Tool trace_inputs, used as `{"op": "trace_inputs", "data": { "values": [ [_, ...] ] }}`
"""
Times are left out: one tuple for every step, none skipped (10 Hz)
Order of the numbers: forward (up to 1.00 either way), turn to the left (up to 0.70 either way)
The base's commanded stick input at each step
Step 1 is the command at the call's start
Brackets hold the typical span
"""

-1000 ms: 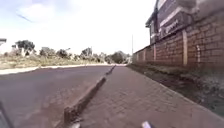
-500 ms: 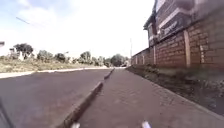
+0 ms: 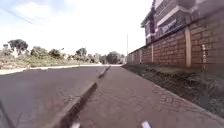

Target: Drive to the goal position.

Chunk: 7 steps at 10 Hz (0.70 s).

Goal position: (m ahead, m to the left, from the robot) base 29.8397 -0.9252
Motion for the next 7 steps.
{"op": "trace_inputs", "data": {
  "values": [
    [0.70,0.00],
    [0.70,0.00],
    [0.70,0.00],
    [0.70,0.00],
    [0.70,0.00],
    [0.70,0.00],
    [0.70,-0.04]
  ]
}}
